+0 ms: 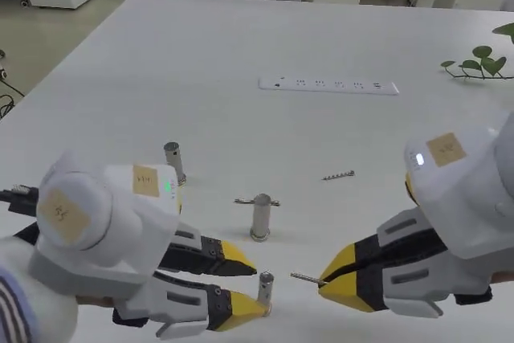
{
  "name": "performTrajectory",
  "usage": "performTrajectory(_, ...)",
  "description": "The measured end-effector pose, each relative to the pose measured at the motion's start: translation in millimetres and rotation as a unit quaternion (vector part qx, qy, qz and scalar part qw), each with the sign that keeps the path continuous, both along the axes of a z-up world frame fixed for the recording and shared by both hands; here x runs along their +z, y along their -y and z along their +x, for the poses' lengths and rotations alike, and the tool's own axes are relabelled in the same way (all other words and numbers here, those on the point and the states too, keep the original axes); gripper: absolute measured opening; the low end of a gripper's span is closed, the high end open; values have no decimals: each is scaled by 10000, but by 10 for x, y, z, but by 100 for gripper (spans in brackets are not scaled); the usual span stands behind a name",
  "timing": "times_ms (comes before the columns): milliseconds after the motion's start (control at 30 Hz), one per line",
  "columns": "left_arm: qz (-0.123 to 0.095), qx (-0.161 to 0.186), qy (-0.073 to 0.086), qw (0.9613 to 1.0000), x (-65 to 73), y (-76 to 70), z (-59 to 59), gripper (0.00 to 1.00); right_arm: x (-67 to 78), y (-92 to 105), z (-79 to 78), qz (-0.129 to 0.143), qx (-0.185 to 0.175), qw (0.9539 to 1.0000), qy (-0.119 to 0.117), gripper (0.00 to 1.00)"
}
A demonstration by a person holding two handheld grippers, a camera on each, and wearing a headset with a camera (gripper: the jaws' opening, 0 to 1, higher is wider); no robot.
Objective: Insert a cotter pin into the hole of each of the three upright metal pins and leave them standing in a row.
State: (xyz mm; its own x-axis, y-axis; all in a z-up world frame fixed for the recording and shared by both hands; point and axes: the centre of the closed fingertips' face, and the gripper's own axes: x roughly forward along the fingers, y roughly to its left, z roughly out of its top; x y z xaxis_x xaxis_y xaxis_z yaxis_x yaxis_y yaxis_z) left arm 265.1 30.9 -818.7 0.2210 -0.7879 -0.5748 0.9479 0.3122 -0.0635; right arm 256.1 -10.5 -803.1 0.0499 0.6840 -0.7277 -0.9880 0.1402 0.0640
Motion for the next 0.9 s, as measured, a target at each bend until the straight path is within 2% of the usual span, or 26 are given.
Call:
performTrajectory(167, 68, 60, 28, 10000, -78, -8, 61, 20, -48, -37, -33, 36, -120, 9999, -59, 3)
performTrajectory(400, 9, -48, 17, 10000, -131, 79, 90, 18, -94, -33, -44, 37, -282, 9995, -118, 3)
performTrajectory(767, 99, -134, -29, 9999, -215, 112, 72, 11, -109, -7, -61, 38, -399, 9991, -136, 3)
performTrajectory(800, 90, -132, -67, 9999, -218, 115, 61, 11, -110, -2, -58, 34, -419, 9990, -140, 3)
performTrajectory(900, 90, -105, -46, 9999, -215, 106, 59, 11, -102, -1, -56, 50, -431, 9990, -139, 3)
